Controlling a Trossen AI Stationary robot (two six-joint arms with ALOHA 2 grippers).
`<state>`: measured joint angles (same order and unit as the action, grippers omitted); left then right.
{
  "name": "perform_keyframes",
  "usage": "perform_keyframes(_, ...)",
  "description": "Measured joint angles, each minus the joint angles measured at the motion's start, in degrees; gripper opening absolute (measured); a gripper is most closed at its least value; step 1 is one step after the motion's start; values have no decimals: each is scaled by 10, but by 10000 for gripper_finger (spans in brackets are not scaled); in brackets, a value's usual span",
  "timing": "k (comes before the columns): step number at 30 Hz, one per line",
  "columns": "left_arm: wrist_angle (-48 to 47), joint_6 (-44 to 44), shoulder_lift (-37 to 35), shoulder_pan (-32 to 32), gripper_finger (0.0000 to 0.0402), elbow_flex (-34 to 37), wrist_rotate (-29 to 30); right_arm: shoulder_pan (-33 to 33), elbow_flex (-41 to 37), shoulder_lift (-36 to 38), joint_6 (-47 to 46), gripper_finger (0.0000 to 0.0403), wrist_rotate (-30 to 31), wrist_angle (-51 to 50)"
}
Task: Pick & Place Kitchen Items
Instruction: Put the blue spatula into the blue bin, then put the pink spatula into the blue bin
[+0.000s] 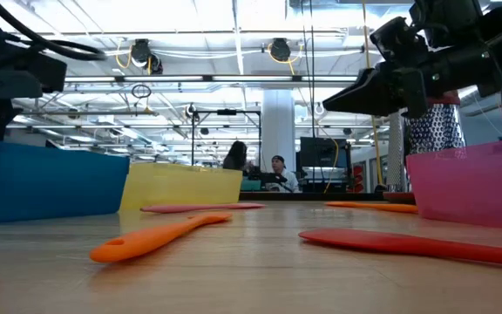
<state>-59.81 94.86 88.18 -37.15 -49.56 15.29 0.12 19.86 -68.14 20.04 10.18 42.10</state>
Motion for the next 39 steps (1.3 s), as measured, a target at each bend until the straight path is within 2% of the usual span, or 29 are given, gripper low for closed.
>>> perform_keyframes(5, 0, -2, 0, 0, 88, 0, 2, 0, 0, 0, 28, 113, -21, 0)
perform_keyframes(11, -1, 1, 0, 0, 143, 0, 12, 0, 0, 0, 47, 167, -59, 25)
perform_keyframes(16, -6, 14, -1, 0, 152, -17, 8, -13, 0, 0, 47, 211, -71, 58)
perform_keyframes(20, -31, 20, -1, -3, 142, -59, 5, -34, 0, 0, 47, 228, -137, 76)
perform_keyframes(22, -49, 24, -1, -4, 133, -87, 22, -40, 0, -5, 42, 230, -162, 85)
perform_keyframes(26, -89, 24, -1, -2, 116, -157, 59, -48, 15, -35, 1, 227, -164, 112)
perform_keyframes(29, -93, -9, -2, -2, 106, -199, 119, -50, 41, -79, -7, 218, -164, 112)
perform_keyframes(34, -1, -118, -2, 11, 103, -213, 259, -50, 89, -179, 14, 198, -163, 111)
perform_keyframes(39, 88, -225, 10, 55, 103, -213, 273, -68, 139, -263, 3, 182, -160, 112)
